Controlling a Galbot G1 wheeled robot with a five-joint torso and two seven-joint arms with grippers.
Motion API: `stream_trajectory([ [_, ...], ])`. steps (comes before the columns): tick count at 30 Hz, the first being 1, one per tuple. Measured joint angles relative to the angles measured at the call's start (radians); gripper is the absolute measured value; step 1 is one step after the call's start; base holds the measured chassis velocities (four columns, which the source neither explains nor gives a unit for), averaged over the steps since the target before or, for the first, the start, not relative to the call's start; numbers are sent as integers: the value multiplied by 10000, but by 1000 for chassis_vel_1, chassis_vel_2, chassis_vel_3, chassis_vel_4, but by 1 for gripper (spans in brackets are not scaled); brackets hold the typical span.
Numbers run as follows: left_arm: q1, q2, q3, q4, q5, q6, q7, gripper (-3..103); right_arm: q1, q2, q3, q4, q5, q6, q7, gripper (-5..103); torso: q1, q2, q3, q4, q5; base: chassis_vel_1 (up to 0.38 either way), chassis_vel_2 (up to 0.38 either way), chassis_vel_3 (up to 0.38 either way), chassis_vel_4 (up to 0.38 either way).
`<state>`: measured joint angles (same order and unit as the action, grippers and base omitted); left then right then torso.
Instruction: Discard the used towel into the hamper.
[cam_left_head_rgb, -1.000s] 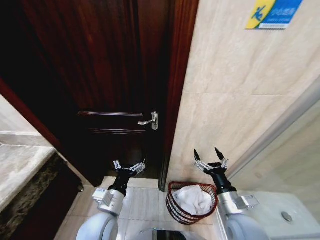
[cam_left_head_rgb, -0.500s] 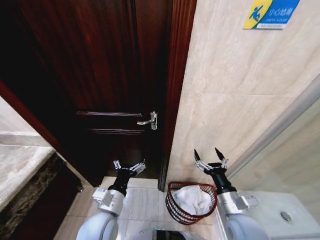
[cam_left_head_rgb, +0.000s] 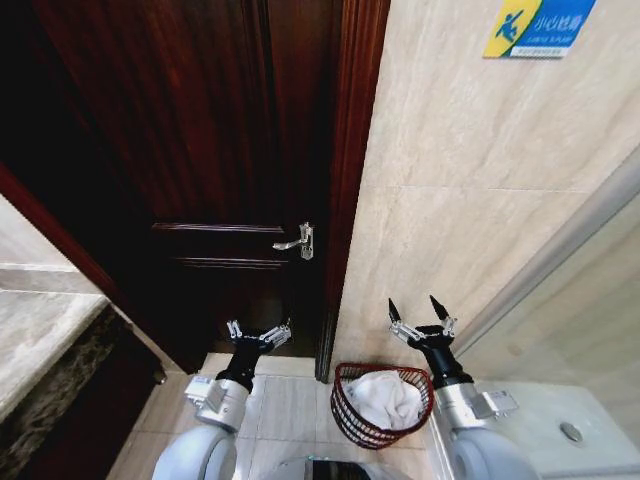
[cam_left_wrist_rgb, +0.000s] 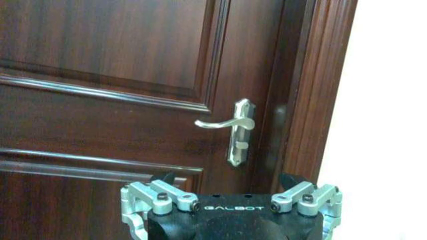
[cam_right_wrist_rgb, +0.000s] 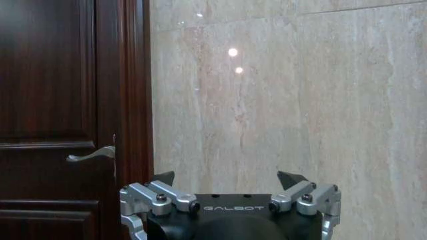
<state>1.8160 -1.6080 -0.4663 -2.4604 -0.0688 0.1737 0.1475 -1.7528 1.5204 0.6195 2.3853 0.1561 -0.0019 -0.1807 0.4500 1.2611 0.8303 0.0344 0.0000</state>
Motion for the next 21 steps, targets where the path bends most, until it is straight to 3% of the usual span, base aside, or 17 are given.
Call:
stream_trajectory([
  [21, 0, 0, 0, 0, 0, 0, 0, 100, 0, 0, 0, 0, 0, 0, 0, 100, 0, 1, 0, 0, 0, 88, -90, -84, 77],
])
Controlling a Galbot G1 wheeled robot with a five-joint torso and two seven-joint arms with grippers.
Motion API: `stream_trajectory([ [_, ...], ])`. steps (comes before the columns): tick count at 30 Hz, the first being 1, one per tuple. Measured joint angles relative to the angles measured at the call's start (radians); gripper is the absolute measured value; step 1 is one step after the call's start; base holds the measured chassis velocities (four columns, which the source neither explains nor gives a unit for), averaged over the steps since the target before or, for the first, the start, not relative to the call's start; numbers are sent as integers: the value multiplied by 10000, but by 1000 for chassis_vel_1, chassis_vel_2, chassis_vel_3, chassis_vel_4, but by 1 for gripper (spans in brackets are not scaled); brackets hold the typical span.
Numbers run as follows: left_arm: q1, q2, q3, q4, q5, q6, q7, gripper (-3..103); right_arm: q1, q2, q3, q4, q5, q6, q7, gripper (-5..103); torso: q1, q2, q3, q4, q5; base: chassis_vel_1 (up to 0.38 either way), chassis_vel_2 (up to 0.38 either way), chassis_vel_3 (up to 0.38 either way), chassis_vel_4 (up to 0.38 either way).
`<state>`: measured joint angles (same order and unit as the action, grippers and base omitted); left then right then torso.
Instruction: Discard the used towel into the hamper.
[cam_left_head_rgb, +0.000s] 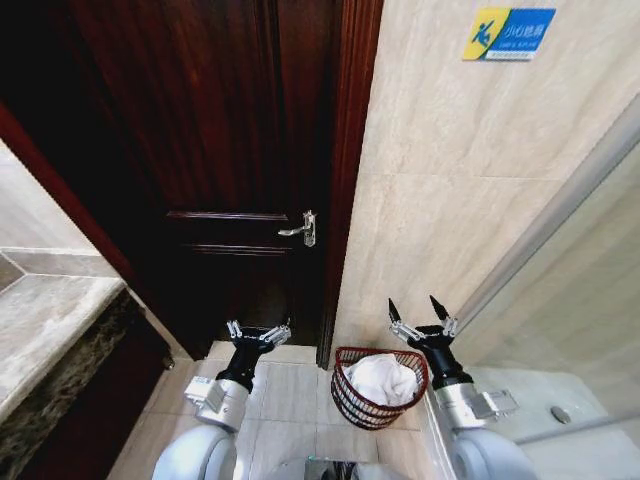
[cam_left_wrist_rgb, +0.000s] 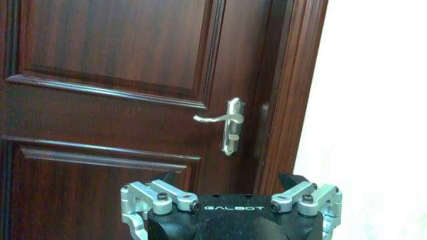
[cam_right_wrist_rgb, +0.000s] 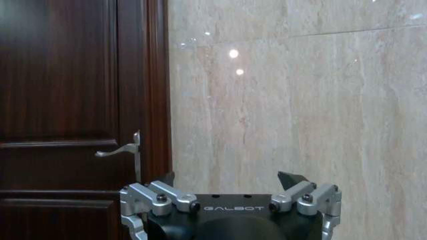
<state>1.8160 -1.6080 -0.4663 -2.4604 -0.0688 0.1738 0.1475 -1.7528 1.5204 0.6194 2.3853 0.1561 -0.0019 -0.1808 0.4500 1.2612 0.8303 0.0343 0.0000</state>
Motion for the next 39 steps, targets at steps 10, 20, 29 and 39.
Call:
stream_trajectory([
  [10, 0, 0, 0, 0, 0, 0, 0, 100, -2, 0, 1, 0, 0, 0, 0, 100, -5, 2, -2, 0, -1, 134, -116, -119, 120],
  [20, 1, 0, 0, 0, 0, 0, 0, 100, -1, 0, 1, 0, 0, 0, 0, 100, -3, 0, -1, 0, 0, 93, -91, -100, 86],
  [29, 0, 0, 0, 0, 0, 0, 0, 100, 0, 0, 0, 0, 0, 0, 0, 100, -1, -1, 0, -1, 0, 78, -74, -73, 76],
  [39, 0, 0, 0, 0, 0, 0, 0, 100, -1, 0, 1, 0, 0, 0, 0, 100, -1, -1, 0, 0, 0, 107, -92, -100, 98],
])
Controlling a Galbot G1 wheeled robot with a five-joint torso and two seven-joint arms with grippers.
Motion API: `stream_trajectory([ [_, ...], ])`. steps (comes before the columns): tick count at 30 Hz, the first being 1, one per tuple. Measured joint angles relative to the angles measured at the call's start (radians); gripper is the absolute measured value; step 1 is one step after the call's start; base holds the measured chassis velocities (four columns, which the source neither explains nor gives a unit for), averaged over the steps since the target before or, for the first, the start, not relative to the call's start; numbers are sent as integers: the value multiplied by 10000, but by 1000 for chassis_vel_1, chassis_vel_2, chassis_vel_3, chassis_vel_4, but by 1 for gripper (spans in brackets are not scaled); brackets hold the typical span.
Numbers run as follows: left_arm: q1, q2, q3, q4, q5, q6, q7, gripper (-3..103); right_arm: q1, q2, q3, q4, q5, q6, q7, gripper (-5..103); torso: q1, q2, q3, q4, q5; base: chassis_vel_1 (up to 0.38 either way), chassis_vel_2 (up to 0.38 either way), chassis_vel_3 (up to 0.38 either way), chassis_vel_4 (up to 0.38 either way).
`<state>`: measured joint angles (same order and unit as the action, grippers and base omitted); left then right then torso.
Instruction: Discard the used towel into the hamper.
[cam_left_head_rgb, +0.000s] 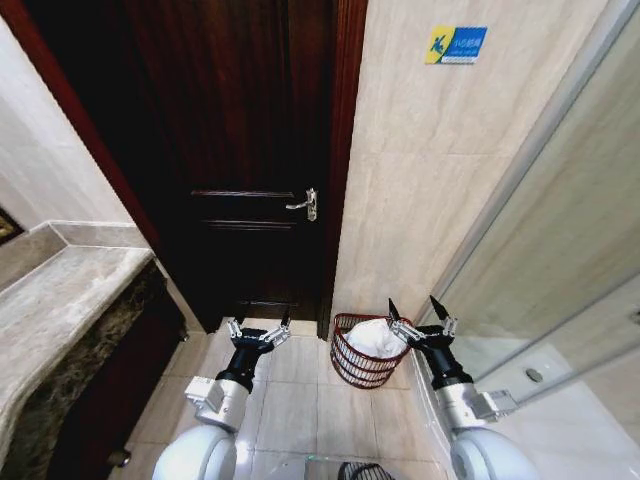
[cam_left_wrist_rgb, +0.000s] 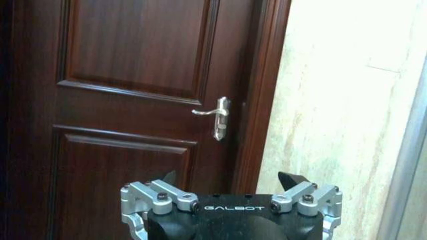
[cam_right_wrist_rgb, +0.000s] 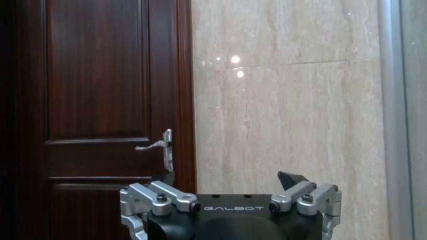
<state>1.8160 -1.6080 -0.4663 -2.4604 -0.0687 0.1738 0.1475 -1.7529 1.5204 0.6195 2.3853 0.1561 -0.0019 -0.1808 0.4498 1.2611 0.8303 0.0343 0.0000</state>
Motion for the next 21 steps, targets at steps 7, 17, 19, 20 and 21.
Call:
stream_trajectory([
  [7, 0, 0, 0, 0, 0, 0, 0, 100, 0, 0, 0, 0, 0, 0, 0, 100, -2, 0, 0, 0, 0, 120, -98, -114, 111],
  [17, 0, 0, 0, 0, 0, 0, 0, 100, 0, 0, 0, 0, 0, 0, 0, 100, -1, 0, 0, 0, -1, 112, -117, -115, 129],
  [19, 0, 0, 0, 0, 0, 0, 0, 100, 0, 0, 0, 0, 0, 0, 0, 100, -1, 1, 0, 0, 0, 130, -142, -150, 133],
  [20, 0, 0, 0, 0, 0, 0, 0, 100, 0, 0, 0, 0, 0, 0, 0, 100, -1, 1, 0, 0, 0, 130, -142, -154, 127],
  [21, 0, 0, 0, 0, 0, 0, 0, 100, 1, 0, 0, 0, 0, 0, 0, 100, -2, 1, -1, 0, -1, 154, -126, -154, 126],
])
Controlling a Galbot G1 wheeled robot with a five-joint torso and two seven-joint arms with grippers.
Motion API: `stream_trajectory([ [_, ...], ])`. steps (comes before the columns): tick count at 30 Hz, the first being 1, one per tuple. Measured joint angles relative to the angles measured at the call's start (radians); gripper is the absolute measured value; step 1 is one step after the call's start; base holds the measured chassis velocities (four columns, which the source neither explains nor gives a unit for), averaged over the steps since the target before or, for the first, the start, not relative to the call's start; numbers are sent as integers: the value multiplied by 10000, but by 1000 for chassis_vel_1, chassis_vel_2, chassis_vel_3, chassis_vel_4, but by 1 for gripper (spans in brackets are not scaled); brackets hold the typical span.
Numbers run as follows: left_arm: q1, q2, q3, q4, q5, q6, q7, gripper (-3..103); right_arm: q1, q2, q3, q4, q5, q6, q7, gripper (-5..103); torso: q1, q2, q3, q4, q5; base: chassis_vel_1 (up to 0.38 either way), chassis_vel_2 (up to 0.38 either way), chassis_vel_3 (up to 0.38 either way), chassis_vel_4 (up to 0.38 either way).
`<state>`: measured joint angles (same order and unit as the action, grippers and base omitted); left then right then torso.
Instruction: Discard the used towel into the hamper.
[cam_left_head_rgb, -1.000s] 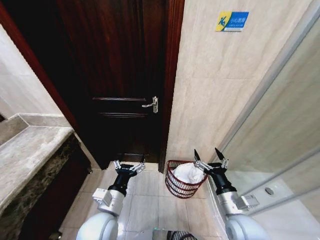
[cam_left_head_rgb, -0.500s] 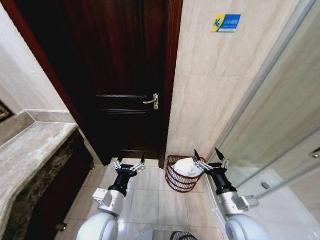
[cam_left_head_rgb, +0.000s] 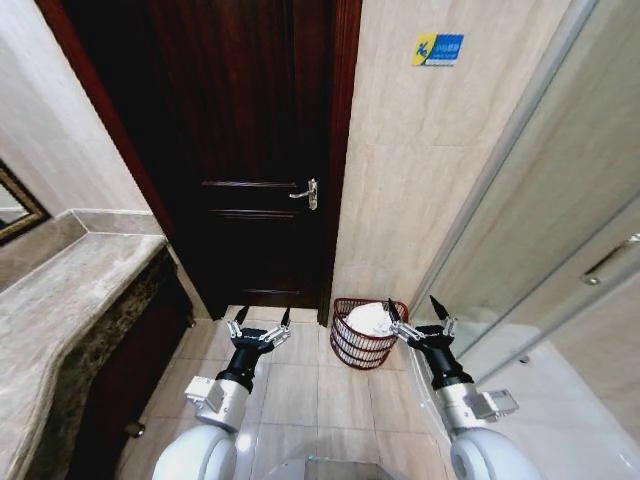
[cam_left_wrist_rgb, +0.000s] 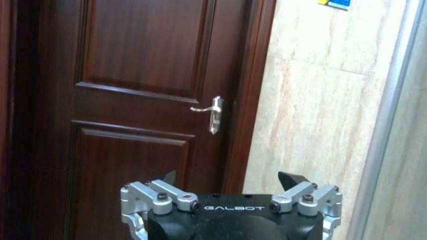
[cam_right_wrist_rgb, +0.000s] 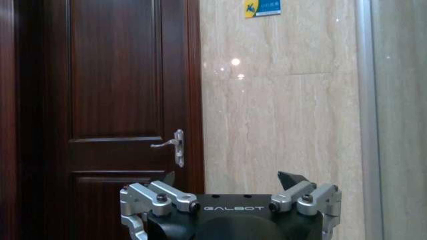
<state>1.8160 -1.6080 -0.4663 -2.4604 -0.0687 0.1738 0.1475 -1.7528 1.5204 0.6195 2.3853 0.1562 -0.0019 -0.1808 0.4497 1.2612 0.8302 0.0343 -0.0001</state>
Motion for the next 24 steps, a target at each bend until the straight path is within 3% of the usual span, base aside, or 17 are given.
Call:
stream_trajectory([
  [24, 0, -1, 0, 0, 0, 0, 0, 100, 0, 0, 0, 0, 0, 0, 0, 100, 1, 1, 0, 1, 6, 145, -140, -147, 138],
])
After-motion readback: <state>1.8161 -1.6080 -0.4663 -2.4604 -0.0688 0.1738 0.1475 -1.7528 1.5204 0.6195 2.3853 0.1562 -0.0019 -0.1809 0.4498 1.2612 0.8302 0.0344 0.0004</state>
